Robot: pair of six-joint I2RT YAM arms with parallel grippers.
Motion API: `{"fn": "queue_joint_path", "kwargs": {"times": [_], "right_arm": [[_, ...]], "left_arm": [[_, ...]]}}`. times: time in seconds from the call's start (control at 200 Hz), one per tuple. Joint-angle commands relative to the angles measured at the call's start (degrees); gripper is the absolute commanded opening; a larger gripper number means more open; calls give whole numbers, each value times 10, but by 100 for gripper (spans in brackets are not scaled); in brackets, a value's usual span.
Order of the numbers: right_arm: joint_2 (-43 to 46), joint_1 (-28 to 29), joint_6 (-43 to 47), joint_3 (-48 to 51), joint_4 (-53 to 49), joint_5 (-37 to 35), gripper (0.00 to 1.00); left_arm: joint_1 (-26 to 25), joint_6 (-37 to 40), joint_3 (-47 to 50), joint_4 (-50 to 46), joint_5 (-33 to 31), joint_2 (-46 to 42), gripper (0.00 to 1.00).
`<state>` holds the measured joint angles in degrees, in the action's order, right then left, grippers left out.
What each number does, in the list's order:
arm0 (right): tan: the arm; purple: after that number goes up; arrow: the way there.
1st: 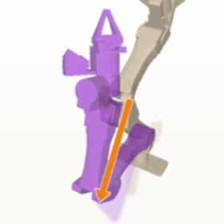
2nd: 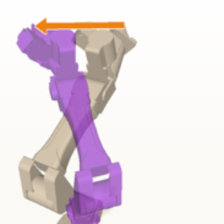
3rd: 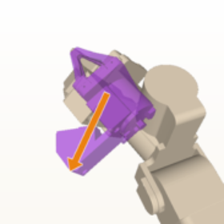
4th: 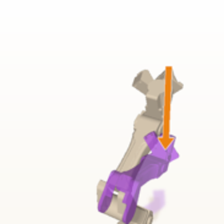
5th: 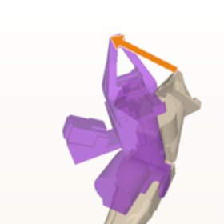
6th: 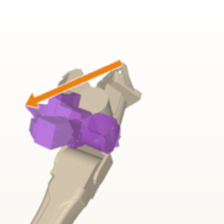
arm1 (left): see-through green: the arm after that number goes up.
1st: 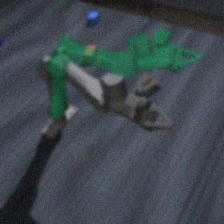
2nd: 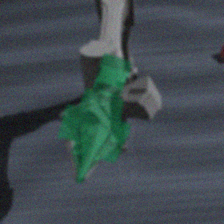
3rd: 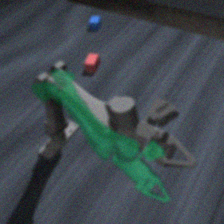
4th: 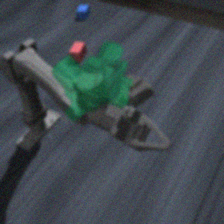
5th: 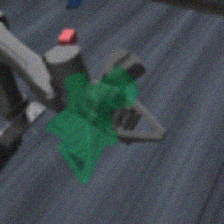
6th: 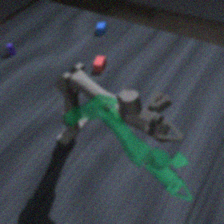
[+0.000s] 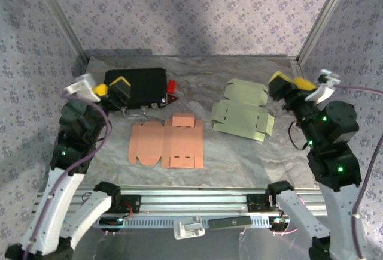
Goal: Fold the paper box
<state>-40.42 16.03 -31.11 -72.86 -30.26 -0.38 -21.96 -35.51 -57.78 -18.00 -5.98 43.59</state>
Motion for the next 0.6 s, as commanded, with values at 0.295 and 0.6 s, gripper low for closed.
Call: {"fn": "queue_joint_path", "kwargs": {"times": [0.295,0.6], "right_arm": [[-79,508,-284,284,-105,-187,78],[-124,278,-252,416,163,93,81]], "left_arm": [[-85,-150,186,-212,64,91,71],[57,-97,229,-182,70,137,61]]}}
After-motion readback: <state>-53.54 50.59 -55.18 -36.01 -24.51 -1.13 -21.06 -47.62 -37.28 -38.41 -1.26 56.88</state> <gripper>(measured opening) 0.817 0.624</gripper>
